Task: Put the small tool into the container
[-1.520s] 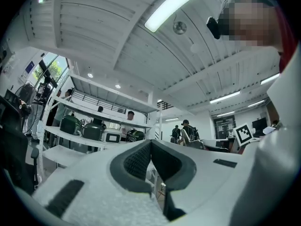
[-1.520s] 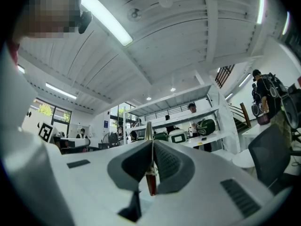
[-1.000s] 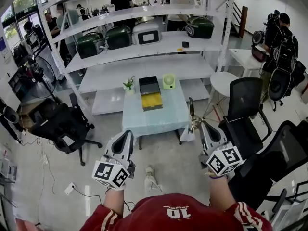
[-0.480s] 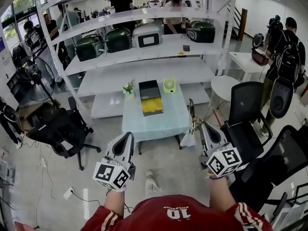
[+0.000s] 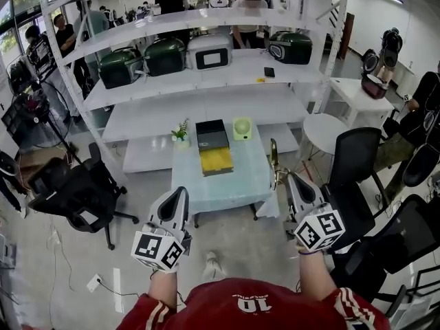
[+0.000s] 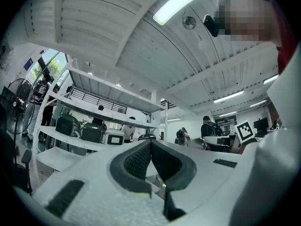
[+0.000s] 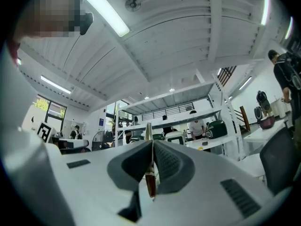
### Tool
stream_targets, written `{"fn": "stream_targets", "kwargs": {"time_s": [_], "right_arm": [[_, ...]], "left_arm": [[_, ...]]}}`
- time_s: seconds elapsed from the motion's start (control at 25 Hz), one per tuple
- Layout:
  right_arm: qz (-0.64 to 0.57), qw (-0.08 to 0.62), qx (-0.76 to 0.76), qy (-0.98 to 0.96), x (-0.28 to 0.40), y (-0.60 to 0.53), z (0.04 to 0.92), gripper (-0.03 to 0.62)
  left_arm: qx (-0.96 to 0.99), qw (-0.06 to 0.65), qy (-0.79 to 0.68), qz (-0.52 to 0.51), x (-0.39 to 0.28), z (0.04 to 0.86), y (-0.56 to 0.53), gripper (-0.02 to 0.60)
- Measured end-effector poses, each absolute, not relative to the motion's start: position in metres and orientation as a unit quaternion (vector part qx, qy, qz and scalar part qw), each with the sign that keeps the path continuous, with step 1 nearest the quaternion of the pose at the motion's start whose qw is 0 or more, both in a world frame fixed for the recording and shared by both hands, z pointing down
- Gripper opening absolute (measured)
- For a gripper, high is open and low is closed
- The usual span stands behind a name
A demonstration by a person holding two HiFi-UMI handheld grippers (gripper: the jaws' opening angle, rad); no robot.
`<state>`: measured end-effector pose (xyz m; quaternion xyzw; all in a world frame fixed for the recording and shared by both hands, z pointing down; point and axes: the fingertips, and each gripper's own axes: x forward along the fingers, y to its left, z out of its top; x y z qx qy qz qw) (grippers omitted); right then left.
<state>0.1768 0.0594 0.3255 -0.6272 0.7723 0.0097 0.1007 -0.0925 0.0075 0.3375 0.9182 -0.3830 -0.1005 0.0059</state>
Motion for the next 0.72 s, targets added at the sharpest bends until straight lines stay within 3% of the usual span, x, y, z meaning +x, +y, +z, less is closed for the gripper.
{"fn": "stream_targets", "kwargs": {"time_s": [0.72], "right_arm": [[0.011, 0.095, -0.642, 0.761, 0.156, -0.108, 0.309, 0.015]], "left_arm": [[0.923, 0.003, -0.376, -0.087, -0.111, 0.327, -0.170, -0.002]]}}
